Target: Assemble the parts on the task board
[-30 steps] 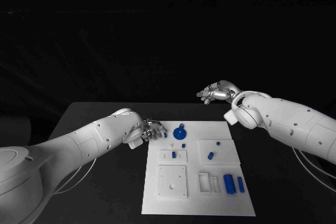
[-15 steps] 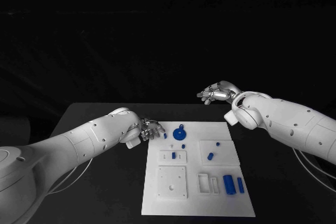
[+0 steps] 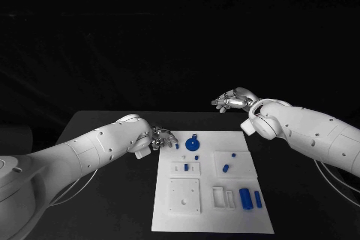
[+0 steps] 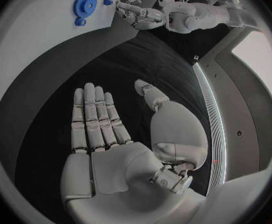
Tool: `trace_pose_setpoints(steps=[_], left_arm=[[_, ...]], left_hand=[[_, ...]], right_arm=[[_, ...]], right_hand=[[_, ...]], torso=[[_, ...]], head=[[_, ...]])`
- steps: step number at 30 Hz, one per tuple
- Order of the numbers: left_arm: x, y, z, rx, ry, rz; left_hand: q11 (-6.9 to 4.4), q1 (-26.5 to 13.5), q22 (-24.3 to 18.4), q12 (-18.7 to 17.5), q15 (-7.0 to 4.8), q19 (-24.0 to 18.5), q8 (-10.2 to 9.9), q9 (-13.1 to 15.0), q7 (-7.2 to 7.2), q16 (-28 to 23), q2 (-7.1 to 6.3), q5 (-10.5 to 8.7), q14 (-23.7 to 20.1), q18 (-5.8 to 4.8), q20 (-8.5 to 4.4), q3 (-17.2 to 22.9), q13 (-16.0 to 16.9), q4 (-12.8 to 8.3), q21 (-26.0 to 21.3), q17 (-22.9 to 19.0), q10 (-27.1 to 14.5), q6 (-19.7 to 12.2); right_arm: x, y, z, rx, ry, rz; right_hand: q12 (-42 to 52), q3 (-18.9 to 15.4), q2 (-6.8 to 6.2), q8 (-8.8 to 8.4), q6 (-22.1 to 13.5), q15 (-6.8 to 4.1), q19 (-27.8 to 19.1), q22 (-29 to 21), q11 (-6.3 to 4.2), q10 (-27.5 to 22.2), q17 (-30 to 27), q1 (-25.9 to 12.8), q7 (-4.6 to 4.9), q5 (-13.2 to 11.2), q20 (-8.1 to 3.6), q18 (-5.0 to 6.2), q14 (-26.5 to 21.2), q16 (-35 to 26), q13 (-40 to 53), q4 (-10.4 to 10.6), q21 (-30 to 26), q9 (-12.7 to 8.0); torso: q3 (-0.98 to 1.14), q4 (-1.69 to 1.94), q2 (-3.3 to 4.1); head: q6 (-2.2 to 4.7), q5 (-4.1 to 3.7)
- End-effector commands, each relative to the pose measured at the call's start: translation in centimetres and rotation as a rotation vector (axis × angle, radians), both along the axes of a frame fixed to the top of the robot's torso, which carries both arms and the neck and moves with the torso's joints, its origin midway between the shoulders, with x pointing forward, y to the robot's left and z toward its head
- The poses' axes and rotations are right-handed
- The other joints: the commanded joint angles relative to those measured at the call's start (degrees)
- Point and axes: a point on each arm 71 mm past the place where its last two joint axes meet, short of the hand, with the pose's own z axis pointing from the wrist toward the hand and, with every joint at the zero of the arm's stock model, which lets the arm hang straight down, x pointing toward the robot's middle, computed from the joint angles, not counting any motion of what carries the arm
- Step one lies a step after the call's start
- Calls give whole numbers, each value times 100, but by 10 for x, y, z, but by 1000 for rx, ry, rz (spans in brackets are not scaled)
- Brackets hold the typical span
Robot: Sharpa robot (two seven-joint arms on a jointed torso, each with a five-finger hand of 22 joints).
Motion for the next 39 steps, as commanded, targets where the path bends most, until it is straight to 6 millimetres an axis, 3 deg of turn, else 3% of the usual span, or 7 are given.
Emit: trace_pose_setpoints(steps=[1,7,12,21,34,39], left_arm=[[-1,-4,-1,34,20,-32],[0,-7,-1,71,3,-30],[0,-9,-1,76,11,-35],[-1,-12,-1,79,22,-30],[0,-17,-2,80,30,-39],[0,-18,-2,81,34,-43]], left_hand=[[-15,82,138,197,-78,265,36,-13,-65,135,57,-25,204,153,-710,-29,146,-22,206,65,31,0],[-54,160,117,346,-129,660,45,-25,-98,266,229,-27,539,295,-792,-23,275,-38,485,158,72,-1],[-71,155,105,265,-149,1024,56,-33,-112,174,269,-29,800,466,-817,-44,258,-11,733,196,81,5],[-19,103,-24,-15,-99,1345,-9,-73,-58,-205,298,-24,826,672,-774,-23,145,68,745,170,13,-144],[-19,-197,-98,-99,-96,1422,6,-84,-61,-329,164,-27,919,735,-741,-119,133,259,697,246,82,-128],[-29,-338,-94,-110,-106,1425,27,-85,-72,-346,206,-27,940,752,-742,-119,145,366,709,300,106,-89]], right_arm=[[0,1,0,-4,1,15],[0,3,0,-3,1,18],[0,3,0,-3,1,18],[0,3,0,-3,1,17],[0,4,0,-3,2,19],[0,4,0,-3,2,20]], right_hand=[[20,-16,58,29,-32,-4,-3,6,12,-28,-6,3,35,22,43,113,-34,27,-10,-16,-20,-8],[22,-16,59,29,-32,-4,-3,7,12,-28,-6,3,35,22,43,114,-34,27,-12,-16,-20,-9],[23,-17,60,30,-32,-4,-2,8,12,-28,-6,4,35,22,44,115,-34,28,-14,-16,-21,-10],[25,-17,61,30,-32,-4,-1,9,12,-28,-7,4,35,23,45,116,-33,29,-16,-17,-21,-11],[28,-16,63,31,-32,-5,-1,11,12,-28,-8,5,35,23,46,118,-33,30,-20,-18,-23,-13],[29,-16,63,32,-32,-5,0,11,12,-27,-8,5,35,23,47,119,-33,31,-22,-18,-23,-13]], torso=[[0,-3,2],[1,-3,2],[3,-3,2],[6,-7,-1],[3,-6,4],[6,-7,1]], head=[[1,-2],[6,-3],[12,3],[20,-4],[26,-10],[29,-11]])
